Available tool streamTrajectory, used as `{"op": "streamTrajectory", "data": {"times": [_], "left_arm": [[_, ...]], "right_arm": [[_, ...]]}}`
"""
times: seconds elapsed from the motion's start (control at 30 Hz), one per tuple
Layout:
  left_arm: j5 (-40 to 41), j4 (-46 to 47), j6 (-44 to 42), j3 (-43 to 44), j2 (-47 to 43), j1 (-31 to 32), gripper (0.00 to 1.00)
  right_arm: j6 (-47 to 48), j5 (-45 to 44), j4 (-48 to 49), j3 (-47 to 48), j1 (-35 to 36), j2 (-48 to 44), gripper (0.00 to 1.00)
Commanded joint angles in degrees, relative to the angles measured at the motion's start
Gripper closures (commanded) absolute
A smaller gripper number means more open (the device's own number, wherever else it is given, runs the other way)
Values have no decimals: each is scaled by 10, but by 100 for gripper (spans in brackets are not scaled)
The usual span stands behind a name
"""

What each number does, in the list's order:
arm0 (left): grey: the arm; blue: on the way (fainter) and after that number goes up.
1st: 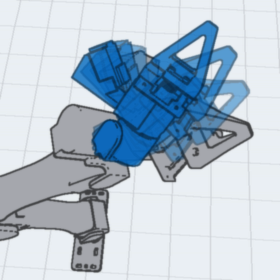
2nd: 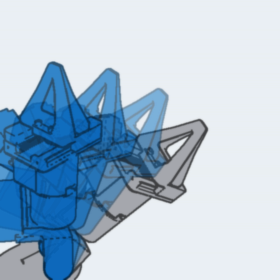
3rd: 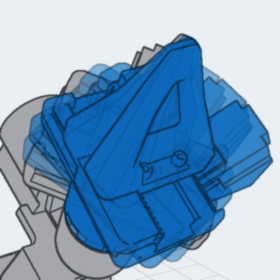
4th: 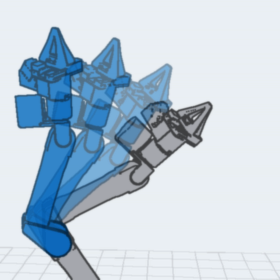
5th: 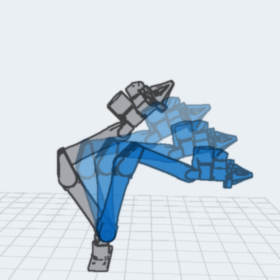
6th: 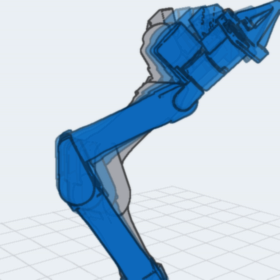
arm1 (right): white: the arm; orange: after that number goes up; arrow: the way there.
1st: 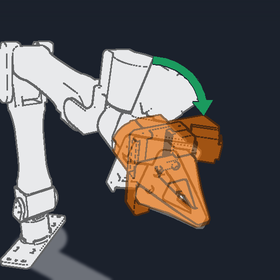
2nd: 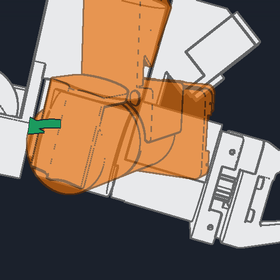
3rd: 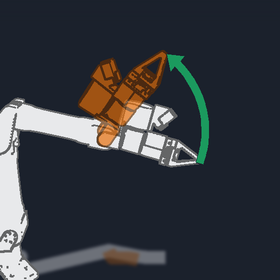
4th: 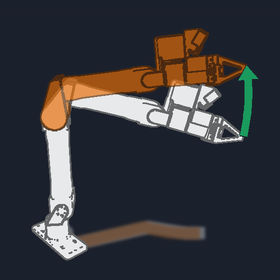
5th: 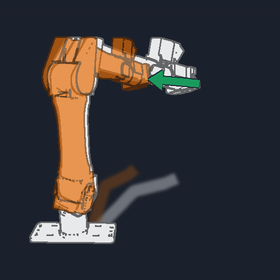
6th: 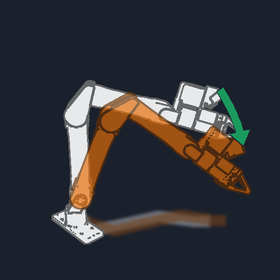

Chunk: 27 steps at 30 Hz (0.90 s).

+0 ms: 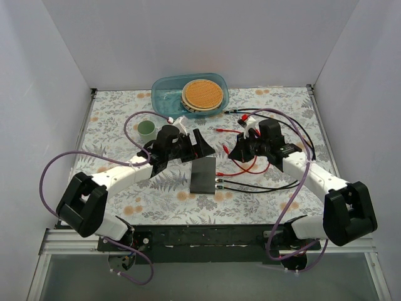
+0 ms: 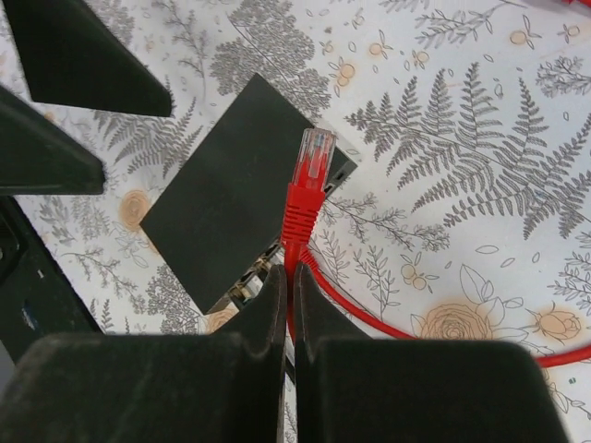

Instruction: Insert the plug into the switch port

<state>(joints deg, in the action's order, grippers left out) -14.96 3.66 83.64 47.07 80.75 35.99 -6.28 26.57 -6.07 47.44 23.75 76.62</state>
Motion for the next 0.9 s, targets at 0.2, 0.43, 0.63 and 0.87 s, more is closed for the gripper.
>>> {"op": "streamTrajectory", "data": {"times": [0.2, 0.43, 0.63, 0.87], "left_arm": [[-66, 63, 21, 62, 63, 4, 25], [-80, 71, 24, 91, 100, 6, 34], [-72, 50, 21, 128, 135, 8, 52], [-78, 50, 22, 140, 156, 10, 86]], "right_arm": [[6, 81, 45, -2, 2, -31, 99], [11, 77, 40, -4, 14, -32, 99], [14, 69, 38, -2, 18, -29, 99], [16, 67, 36, -4, 20, -28, 99]]}}
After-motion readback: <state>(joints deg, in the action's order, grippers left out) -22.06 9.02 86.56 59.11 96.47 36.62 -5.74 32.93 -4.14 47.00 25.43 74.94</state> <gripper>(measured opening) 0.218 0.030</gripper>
